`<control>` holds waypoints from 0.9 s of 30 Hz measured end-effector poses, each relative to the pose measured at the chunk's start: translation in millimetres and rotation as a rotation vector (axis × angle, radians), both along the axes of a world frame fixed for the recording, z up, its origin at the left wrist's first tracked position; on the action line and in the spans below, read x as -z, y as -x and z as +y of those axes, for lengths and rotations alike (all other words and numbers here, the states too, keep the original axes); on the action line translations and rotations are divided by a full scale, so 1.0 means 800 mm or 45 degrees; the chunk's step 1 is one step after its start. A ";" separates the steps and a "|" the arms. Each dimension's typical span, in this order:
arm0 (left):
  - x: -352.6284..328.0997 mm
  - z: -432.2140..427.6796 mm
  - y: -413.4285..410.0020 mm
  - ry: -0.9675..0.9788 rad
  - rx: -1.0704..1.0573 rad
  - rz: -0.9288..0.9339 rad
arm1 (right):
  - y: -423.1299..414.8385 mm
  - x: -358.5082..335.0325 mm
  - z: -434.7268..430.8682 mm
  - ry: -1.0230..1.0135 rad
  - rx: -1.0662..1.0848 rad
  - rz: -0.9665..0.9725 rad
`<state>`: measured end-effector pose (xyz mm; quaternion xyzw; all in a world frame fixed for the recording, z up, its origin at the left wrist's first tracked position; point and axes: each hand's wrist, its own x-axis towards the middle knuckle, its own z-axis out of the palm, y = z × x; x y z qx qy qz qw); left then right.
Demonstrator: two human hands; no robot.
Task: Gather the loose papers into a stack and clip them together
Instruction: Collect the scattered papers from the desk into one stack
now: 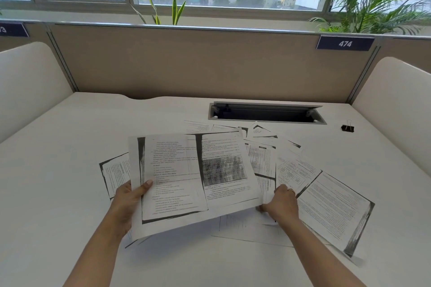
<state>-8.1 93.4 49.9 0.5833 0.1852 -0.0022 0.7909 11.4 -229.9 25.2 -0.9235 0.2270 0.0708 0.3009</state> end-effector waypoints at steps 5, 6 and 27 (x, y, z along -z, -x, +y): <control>0.003 0.002 0.000 -0.020 0.005 0.001 | 0.003 -0.001 0.006 0.072 -0.048 0.032; 0.003 0.002 0.000 -0.020 0.001 0.004 | 0.004 -0.001 0.009 0.093 -0.050 0.034; 0.009 0.002 0.000 0.012 -0.067 0.020 | -0.009 -0.002 0.014 0.000 0.087 0.092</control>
